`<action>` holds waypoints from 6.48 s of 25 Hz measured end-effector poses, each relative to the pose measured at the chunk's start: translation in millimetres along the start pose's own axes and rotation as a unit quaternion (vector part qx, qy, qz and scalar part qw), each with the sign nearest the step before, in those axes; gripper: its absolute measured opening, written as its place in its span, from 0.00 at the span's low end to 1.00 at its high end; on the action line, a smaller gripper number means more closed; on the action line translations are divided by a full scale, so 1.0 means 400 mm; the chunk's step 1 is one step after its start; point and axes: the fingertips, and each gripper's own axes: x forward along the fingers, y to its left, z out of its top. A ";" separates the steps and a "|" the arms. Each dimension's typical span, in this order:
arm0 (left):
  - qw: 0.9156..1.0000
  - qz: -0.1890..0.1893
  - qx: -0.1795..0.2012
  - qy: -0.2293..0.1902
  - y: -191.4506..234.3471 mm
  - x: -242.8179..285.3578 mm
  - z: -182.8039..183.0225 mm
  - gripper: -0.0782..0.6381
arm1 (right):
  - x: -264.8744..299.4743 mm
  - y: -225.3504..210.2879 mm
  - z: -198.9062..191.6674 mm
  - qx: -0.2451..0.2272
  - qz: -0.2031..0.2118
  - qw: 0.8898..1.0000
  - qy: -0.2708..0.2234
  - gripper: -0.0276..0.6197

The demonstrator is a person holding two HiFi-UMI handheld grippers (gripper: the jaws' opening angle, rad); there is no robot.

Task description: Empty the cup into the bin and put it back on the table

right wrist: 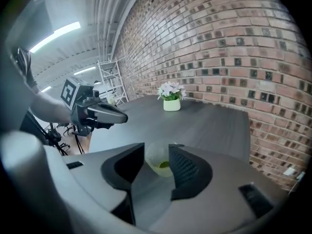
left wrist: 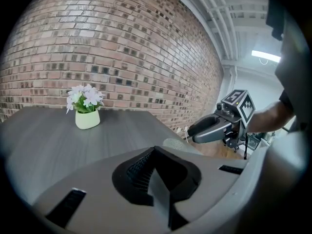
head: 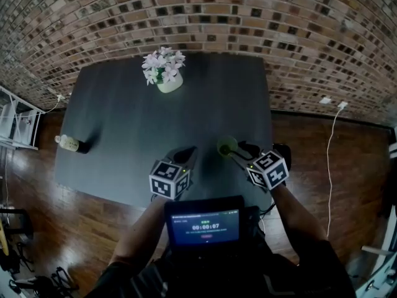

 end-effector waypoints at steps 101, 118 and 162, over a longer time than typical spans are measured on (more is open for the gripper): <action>0.992 -0.089 0.003 -0.095 -0.256 0.007 0.132 0.10 | -0.422 -0.102 -0.015 0.002 -0.075 0.984 -0.162 0.65; 0.987 -0.118 0.029 -0.108 -0.328 0.107 0.215 0.10 | -0.672 -0.388 -0.177 0.078 -0.177 0.973 -0.127 0.65; 0.992 -0.041 0.008 -0.120 -0.197 0.146 0.236 0.10 | -0.758 -0.823 -0.514 -0.054 -0.285 0.904 0.313 0.65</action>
